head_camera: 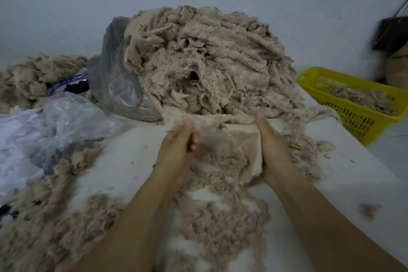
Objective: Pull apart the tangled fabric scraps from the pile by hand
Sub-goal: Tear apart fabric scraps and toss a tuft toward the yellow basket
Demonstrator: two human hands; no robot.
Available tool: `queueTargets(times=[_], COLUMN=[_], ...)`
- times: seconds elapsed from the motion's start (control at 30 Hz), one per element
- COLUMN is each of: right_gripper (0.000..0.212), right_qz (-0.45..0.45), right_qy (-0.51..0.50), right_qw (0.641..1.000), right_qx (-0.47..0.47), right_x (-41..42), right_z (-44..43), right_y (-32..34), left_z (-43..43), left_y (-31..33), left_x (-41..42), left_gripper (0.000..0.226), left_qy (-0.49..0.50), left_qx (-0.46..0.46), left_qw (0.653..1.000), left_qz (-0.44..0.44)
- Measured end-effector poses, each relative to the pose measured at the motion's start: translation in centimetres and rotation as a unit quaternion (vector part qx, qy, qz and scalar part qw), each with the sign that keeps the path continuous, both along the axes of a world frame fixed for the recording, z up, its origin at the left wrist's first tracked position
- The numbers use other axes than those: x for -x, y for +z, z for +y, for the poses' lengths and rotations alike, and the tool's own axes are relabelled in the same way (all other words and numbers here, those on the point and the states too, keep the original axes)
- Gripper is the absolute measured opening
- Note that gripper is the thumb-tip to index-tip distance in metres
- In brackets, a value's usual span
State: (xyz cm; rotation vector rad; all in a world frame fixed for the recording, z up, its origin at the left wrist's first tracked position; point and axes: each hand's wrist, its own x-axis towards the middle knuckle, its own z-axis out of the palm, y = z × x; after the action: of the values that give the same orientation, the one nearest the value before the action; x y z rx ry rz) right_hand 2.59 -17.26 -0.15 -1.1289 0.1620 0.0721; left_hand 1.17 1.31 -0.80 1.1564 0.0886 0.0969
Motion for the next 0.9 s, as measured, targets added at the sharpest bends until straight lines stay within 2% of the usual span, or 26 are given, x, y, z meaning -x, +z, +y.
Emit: queueTargets(times=[0.03,0.1,0.13,0.2,0.27,0.33,0.4,0.47,0.57,0.67,0.77,0.87,0.9], right_gripper=[0.036,0.034,0.034,0.034,0.035,0.017,0.016,0.022,0.021,0.035,0.039,0.040,0.041], right_qz=[-0.002,-0.032,-0.060,-0.095,-0.093,-0.097,-0.114,-0.122,-0.076,0.006,0.047,0.056,0.050], right_qy=[0.004,0.032,0.065,0.151,0.236,0.268,0.227,0.162,0.124,0.153,0.184,0.220,0.226], right_qw=[1.000,0.998,0.993,0.973,0.957,0.948,0.949,0.955,0.982,0.988,0.982,0.973,0.971], right_qx=[0.006,0.047,0.080,0.146,0.139,0.139,0.188,0.218,0.119,0.016,-0.020,-0.045,-0.049], right_x=[0.1,0.2,0.3,0.9,1.4,1.7,1.4,0.9,0.7,0.5,0.7,1.1,1.2], right_z=[0.0,0.2,0.3,0.6,0.6,0.6,0.7,0.6,0.2,-0.5,-0.3,-0.1,-0.1], right_y=[0.2,0.1,-0.1,-0.1,-0.2,0.0,-0.2,-0.5,-0.1,0.1,0.5,1.0,1.0], left_z=[-0.5,-1.9,-2.6,-4.0,-4.4,-3.8,-3.2,-3.1,-3.1,-2.3,-1.3,-1.4,-1.6], left_y=[0.0,-0.1,-0.1,-0.4,0.1,0.1,-0.2,-0.4,-0.3,0.1,0.0,-0.4,-0.4], left_x=[0.6,1.6,2.0,2.7,2.9,2.4,1.8,1.7,1.8,1.3,0.9,0.9,0.9], left_gripper=[0.042,0.039,0.038,0.036,0.029,0.023,0.024,0.022,0.013,0.024,0.044,0.018,0.021], left_qy=[0.002,-0.021,-0.054,-0.109,-0.109,-0.076,-0.056,-0.041,0.001,0.071,0.022,-0.028,-0.033], left_qx=[-0.150,-0.367,-0.435,-0.503,-0.482,-0.463,-0.493,-0.484,-0.392,-0.336,-0.238,-0.218,-0.222], left_qw=[0.989,0.930,0.898,0.853,0.861,0.871,0.853,0.862,0.908,0.933,0.970,0.975,0.974], left_qz=[-0.002,-0.003,-0.024,-0.092,-0.124,-0.148,-0.163,-0.148,-0.148,-0.110,-0.051,-0.029,-0.023])
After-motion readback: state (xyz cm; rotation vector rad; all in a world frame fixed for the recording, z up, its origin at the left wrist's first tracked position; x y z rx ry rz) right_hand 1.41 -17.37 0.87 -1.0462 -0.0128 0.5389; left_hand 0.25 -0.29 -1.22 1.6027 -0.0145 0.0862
